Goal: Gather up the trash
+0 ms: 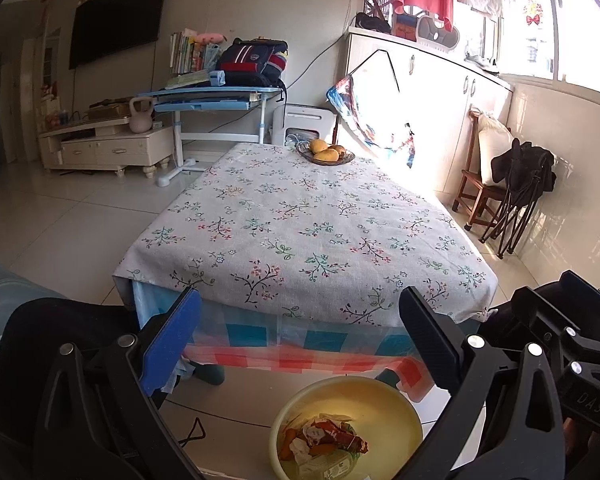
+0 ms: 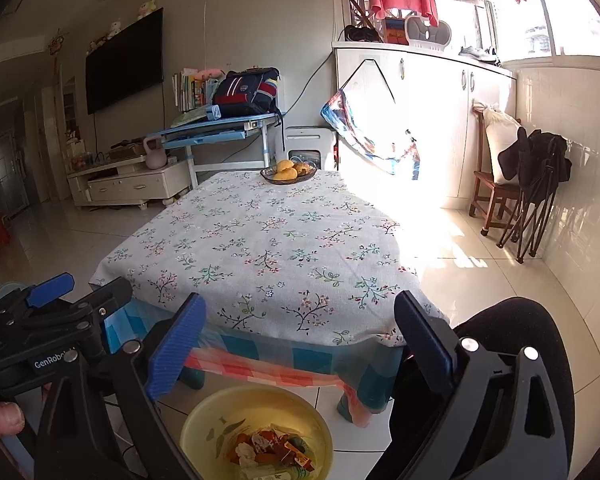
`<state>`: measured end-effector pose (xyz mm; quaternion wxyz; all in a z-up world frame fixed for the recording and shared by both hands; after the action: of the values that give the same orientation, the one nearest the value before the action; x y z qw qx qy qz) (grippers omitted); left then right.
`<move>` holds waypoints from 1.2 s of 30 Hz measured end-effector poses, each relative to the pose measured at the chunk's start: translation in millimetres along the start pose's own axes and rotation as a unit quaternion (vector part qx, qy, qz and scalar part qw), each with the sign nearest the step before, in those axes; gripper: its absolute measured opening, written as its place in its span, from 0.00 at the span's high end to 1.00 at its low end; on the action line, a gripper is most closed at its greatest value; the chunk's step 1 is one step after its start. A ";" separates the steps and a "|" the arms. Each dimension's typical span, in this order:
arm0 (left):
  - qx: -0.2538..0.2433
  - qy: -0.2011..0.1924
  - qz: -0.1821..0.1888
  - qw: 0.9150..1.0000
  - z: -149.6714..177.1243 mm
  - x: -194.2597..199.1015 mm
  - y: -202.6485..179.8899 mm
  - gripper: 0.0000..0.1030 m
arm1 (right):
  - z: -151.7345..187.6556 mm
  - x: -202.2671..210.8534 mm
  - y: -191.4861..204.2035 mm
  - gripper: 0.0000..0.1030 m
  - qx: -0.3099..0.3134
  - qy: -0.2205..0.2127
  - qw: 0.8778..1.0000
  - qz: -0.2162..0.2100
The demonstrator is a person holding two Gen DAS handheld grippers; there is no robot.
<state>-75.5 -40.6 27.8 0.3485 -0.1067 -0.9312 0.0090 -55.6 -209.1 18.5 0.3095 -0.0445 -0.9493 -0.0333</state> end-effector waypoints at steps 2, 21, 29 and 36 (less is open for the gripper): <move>-0.001 -0.006 -0.002 1.000 -4.5 2.6 -1.9 0.07 | -0.6 -0.6 -1.7 0.11 0.003 -0.003 1.000 0.006; -0.007 -0.036 -0.010 0.999 -25.8 18.0 -8.3 0.07 | 1.4 -4.7 -14.8 0.10 0.010 -0.001 0.999 0.045; -0.011 -0.038 -0.014 0.999 -27.7 19.4 -9.5 0.07 | -0.3 -4.0 -15.1 0.10 0.010 0.001 0.999 0.050; -0.011 -0.041 -0.016 0.999 -29.5 19.8 -9.9 0.07 | -1.1 -6.3 -16.5 0.09 0.010 0.006 0.999 0.051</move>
<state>-72.7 -47.9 63.8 0.3090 -0.0948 -0.9463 -0.0025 -51.6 -226.1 15.1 0.3165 -0.0899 -0.9443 -0.0077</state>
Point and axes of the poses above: each gripper's, at about its wrist camera, not at the fingertips, and x roughly against the way its jaws point, y to its left, z to its underside, the point moved 7 cm from there along -x, roughly the way its jaws point, and after that the axes turned 9 degrees about y, right-handed, at the moved point
